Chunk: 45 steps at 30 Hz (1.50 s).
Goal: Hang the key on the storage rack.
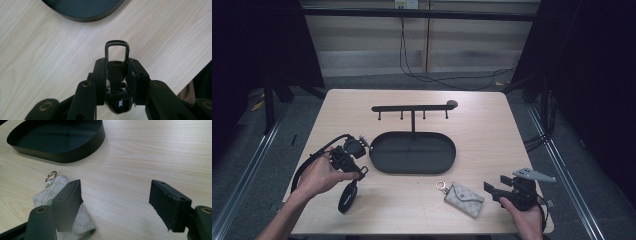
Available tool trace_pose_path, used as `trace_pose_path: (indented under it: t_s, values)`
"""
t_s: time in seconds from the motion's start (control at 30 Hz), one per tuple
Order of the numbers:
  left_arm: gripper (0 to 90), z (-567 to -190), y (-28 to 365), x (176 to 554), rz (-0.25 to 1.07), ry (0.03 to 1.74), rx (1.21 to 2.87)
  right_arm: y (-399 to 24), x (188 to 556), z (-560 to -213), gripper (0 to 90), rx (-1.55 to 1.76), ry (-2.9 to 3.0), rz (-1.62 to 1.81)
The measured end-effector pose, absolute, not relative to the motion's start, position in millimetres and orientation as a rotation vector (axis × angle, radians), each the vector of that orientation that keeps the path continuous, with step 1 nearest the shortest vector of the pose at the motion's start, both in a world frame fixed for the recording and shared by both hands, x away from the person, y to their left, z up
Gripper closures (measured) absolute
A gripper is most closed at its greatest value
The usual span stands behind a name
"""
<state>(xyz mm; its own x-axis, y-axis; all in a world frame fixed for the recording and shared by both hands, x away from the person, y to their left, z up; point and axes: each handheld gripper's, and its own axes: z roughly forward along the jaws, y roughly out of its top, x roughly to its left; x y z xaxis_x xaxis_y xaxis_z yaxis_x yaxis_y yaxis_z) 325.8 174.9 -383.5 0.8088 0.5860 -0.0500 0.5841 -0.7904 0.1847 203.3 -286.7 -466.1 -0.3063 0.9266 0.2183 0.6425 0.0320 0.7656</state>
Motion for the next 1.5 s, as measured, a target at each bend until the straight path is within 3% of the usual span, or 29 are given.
trace_pose_path:
  t_s: [1.5]
  values:
    - [70.8,-319.9,170.7,351.9,0.050,0.964,2.759,-287.0,204.0,-465.8,23.5,1.578,1.989,1.172]
